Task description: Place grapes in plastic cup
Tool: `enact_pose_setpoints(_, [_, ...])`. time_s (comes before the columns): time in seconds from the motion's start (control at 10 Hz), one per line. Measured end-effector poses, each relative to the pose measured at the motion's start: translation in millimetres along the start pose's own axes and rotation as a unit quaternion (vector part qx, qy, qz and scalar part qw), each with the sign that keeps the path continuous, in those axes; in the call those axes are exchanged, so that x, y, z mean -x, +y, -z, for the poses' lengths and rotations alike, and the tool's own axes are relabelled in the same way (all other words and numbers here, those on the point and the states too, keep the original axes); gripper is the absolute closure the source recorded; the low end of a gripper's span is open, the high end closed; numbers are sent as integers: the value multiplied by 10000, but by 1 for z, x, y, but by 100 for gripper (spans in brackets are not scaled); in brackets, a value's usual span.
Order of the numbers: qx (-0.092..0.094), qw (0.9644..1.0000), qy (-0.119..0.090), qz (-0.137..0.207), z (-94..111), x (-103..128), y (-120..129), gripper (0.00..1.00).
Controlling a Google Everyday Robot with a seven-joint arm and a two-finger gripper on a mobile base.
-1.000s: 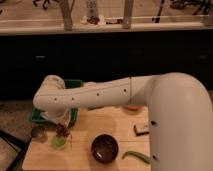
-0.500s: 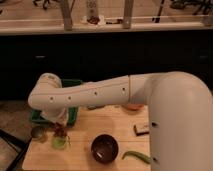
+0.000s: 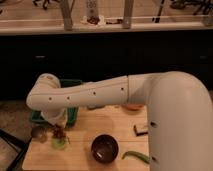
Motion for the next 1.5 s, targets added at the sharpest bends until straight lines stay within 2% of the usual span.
enact_pose_setpoints(0.3, [33,10000,-61,19,-3,2,0,40])
enact_pose_setpoints(0.5, [47,9999,-89,29,-5,5,0,23])
enact_pose_setpoints(0.6, [53,9999,-102,14,-7,6,1,20])
enact_pose_setpoints(1.5, [-90,9999,-98,14,-14,25,2,20])
